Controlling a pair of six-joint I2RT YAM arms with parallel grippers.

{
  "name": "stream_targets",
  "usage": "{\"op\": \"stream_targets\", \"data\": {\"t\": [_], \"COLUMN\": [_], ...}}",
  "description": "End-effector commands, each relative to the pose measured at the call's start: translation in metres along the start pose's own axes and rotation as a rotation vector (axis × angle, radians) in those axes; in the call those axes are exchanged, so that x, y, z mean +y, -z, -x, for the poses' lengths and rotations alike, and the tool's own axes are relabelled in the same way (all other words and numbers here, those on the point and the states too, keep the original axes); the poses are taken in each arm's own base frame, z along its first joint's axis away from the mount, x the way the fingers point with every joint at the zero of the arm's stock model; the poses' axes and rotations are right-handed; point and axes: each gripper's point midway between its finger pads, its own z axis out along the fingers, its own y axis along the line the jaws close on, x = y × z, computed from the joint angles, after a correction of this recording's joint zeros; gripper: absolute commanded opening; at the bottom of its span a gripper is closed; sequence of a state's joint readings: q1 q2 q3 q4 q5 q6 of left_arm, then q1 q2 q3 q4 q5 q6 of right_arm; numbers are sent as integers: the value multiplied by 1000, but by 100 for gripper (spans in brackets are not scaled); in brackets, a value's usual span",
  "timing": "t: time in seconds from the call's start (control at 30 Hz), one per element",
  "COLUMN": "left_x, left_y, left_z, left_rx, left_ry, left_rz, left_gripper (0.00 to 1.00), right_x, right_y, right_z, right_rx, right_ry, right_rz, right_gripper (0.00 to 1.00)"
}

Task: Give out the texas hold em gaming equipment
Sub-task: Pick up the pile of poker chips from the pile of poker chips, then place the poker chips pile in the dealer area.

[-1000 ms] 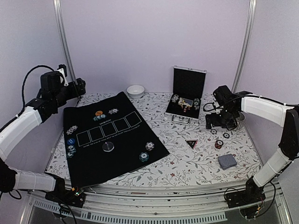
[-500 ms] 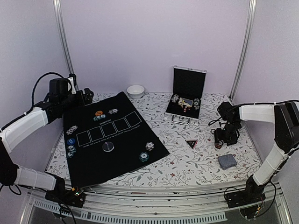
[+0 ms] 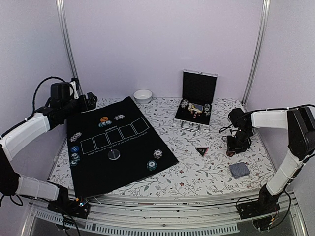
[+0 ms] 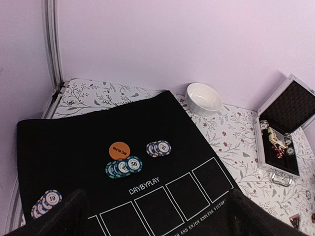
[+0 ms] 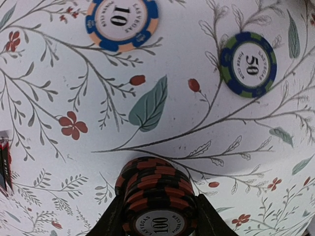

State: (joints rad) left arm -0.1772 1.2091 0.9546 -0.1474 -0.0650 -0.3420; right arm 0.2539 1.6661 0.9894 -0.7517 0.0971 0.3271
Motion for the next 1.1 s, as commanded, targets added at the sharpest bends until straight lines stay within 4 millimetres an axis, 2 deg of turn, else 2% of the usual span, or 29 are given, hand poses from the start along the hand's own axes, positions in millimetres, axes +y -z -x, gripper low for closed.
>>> {"op": "stream_targets", "data": {"t": [0.0,0.03,0.1,0.37,0.47,0.53,0.6,0.63,0.67,0.73,0.8,0.9,1.0,1.07], "left_x": [2,2,3,3,4,4,5,5,5,6,7,8,8,9], "left_y": [1,1,0,-1,-2,-2,-3,-3,-4,-4,-4,-5,-7,-8], "left_z": [4,4,3,3,3,2,2,2,1,1,1,-1,-2,-4], "left_rx": [-8,-9,-5,2,2,7,9,10,12,15,14,22,30,38], "left_ry": [14,17,19,28,32,35,40,41,42,46,47,51,59,67], "left_rz": [-9,-11,-12,-19,-21,-26,-28,-29,-30,-28,-26,-29,-35,-41], "left_gripper": [98,98,98,98,98,98,98,98,98,98,98,98,98,98], "right_x": [-4,-5,-7,5,23,53,92,117,138,188,234,280,308,318], "right_y": [-3,-2,3,38,58,72,84,98,97,110,110,100,86,77], "right_z": [3,4,6,23,33,42,48,55,50,45,21,-14,-44,-56], "right_rx": [0,0,-3,-65,-102,-128,-154,-190,-181,-205,-185,-144,-101,-77], "right_ry": [4,4,8,45,81,143,235,291,350,469,607,753,853,893], "right_rz": [-31,-38,-52,-21,1,40,77,105,115,169,223,264,276,275], "right_gripper": [22,14,5,2,2,2,2,3,2,2,2,3,2,3]}}
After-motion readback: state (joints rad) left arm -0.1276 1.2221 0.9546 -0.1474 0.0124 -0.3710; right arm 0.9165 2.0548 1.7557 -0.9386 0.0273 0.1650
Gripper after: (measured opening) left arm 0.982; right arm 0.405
